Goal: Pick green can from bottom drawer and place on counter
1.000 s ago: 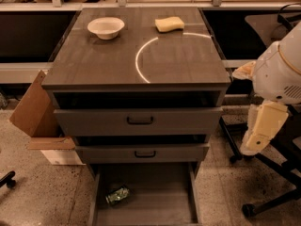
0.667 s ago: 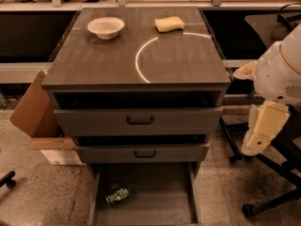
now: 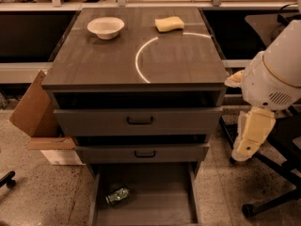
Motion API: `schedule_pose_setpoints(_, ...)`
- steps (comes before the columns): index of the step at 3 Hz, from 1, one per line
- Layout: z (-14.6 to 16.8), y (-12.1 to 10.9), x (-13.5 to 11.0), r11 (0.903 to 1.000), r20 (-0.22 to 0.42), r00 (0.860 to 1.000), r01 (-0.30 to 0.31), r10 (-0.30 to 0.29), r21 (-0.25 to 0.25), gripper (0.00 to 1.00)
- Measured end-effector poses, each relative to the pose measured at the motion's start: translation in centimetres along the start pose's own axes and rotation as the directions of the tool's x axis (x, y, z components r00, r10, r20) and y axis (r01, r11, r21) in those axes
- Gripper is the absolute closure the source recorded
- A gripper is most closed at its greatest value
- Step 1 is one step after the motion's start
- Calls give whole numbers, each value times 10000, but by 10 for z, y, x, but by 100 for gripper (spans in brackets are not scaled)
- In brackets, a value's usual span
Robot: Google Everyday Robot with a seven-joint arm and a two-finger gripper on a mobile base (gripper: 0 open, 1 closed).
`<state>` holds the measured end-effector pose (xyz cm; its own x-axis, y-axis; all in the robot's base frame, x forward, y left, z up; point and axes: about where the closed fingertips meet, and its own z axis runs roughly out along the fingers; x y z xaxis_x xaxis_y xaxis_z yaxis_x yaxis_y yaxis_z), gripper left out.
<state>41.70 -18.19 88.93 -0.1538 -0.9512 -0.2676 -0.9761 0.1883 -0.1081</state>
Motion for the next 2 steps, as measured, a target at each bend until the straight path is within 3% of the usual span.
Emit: schedule_pose_setpoints(2, 78, 15, -13, 9956, 806, 9927, 919, -901, -179, 0)
